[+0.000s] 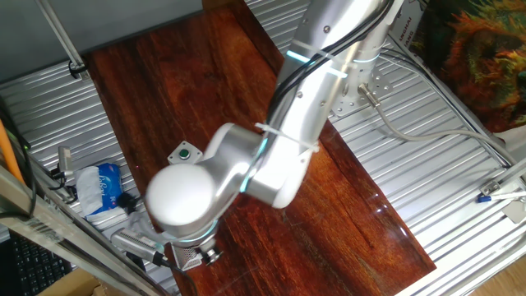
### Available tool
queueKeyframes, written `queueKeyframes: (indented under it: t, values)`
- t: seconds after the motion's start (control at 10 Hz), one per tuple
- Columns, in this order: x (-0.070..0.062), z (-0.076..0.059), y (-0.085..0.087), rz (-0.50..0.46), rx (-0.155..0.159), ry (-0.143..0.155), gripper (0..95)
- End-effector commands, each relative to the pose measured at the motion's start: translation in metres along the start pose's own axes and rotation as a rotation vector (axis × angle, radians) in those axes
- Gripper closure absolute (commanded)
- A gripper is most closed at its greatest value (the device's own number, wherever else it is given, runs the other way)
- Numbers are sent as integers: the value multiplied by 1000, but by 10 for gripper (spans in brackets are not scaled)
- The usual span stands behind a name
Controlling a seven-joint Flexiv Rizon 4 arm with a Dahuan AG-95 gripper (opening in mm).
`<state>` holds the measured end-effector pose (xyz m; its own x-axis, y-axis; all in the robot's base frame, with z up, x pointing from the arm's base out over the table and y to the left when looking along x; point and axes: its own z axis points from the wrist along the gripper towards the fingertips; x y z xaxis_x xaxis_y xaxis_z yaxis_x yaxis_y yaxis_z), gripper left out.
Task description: Push the soccer ball into the goal
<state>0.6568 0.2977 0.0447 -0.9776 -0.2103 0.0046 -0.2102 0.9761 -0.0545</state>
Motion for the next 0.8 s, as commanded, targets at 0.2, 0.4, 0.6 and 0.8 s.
queueKeyframes:
  t: [0.2,0.4,0.6,0.8]
  values:
    - [6,-2,-2,-7,-4,2,950]
    - [12,-4,-3,-12,-13,11,950]
    - [18,-2,-2,-10,-21,10,950]
    - [22,1,-2,-1,-46,-4,950]
